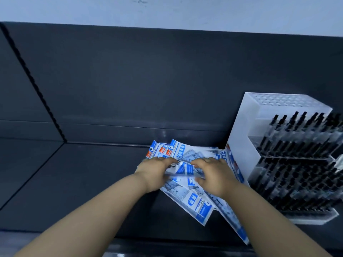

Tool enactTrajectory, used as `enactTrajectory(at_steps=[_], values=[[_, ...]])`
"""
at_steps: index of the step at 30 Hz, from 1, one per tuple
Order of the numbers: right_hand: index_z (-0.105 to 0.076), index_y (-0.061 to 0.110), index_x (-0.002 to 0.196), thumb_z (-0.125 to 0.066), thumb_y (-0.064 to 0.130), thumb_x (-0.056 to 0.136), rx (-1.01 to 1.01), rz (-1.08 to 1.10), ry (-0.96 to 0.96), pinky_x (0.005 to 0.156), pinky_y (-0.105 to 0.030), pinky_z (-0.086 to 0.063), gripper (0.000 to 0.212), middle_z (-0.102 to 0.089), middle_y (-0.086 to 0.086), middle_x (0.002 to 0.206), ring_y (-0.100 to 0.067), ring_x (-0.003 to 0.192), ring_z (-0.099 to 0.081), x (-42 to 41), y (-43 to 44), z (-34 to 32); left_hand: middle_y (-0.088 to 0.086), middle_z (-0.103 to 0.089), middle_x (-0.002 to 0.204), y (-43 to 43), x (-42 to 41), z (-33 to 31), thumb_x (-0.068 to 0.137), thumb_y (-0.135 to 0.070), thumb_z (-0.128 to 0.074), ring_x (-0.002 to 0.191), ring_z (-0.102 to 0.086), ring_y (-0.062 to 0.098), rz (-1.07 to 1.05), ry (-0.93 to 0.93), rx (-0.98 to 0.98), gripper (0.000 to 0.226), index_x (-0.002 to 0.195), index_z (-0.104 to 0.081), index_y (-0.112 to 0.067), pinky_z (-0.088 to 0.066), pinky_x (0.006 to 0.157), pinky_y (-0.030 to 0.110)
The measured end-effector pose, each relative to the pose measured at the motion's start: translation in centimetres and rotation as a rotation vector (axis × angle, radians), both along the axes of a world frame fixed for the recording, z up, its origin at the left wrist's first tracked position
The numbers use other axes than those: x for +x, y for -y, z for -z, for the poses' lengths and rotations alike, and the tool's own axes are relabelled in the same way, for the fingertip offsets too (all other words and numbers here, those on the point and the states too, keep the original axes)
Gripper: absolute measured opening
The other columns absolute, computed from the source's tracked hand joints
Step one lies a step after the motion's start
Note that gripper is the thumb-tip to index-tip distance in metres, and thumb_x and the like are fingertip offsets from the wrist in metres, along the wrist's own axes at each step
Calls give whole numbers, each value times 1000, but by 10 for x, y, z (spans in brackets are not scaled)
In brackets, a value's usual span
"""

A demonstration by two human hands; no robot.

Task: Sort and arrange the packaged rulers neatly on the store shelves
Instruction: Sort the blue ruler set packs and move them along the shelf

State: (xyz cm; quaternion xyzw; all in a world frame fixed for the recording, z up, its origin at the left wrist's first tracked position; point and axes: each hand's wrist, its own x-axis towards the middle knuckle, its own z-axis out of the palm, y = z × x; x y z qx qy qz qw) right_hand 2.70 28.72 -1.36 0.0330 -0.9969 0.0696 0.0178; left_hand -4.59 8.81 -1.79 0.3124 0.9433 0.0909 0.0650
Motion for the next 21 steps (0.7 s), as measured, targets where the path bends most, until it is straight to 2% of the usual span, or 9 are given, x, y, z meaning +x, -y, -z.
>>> enactTrajectory(at_steps=[3,6,8,12,14,16,18,20,21], values=[[-34,29,141,-58,33,88,7,55,112,105,-38,-35,58,-48,4,139,-18,125,-46,-3,1,9,-7,-47,138,5,0,2,91,-38,-54,126,-45,18,1,37,-95,55,142,-33,-35,-38,102,29],[-45,22,135,-51,12,90,-210,119,51,93,-35,-47,46,-56,-3,128,-21,111,-56,-6,3,17,-5,-51,134,4,1,4,93,-30,-51,120,-49,20,-12,11,-55,45,137,-40,-33,-42,95,29],[-49,21,131,-49,6,89,-335,197,-9,89,-31,-47,44,-58,-5,124,-23,106,-57,-7,1,16,-5,-54,131,2,-2,3,92,-25,-52,116,-53,22,-14,-36,-33,45,135,-40,-34,-42,91,27],[-43,19,138,-53,7,88,-457,422,-10,85,-26,-44,52,-53,-5,132,-25,110,-56,-7,-7,15,-3,-50,135,1,-8,8,89,-26,-60,120,-50,22,17,-3,-37,53,137,-39,-33,-42,97,29],[-43,16,137,-48,0,89,-683,456,4,69,-18,-45,51,-50,-7,134,-21,98,-58,-5,1,19,-2,-47,138,-2,-5,14,90,-20,-55,123,-46,24,31,17,-24,56,141,-35,-32,-38,100,29],[-44,17,134,-42,-7,88,-895,468,-22,50,-11,-40,52,-50,-2,133,-13,81,-56,-3,9,25,-1,-46,138,-6,1,20,93,-20,-48,125,-43,23,65,-6,-6,54,143,-32,-31,-34,101,29],[-44,18,134,-41,-11,88,-1031,477,-82,52,-10,-41,55,-49,0,133,-11,87,-55,2,13,27,-1,-49,133,-8,3,22,93,-19,-46,124,-44,22,85,-23,10,53,143,-33,-30,-32,101,28],[-42,19,137,-43,-12,87,-1084,500,-134,59,-13,-44,59,-44,-1,138,-13,98,-54,5,13,27,-2,-51,130,-9,3,22,90,-16,-49,122,-46,21,81,-23,23,56,142,-33,-30,-33,102,28],[-39,18,139,-42,-13,87,-1123,497,-118,59,-10,-44,61,-41,1,140,-12,101,-52,6,13,27,-2,-51,132,-10,3,23,90,-17,-49,124,-45,20,82,-31,18,57,143,-32,-30,-31,103,29]])
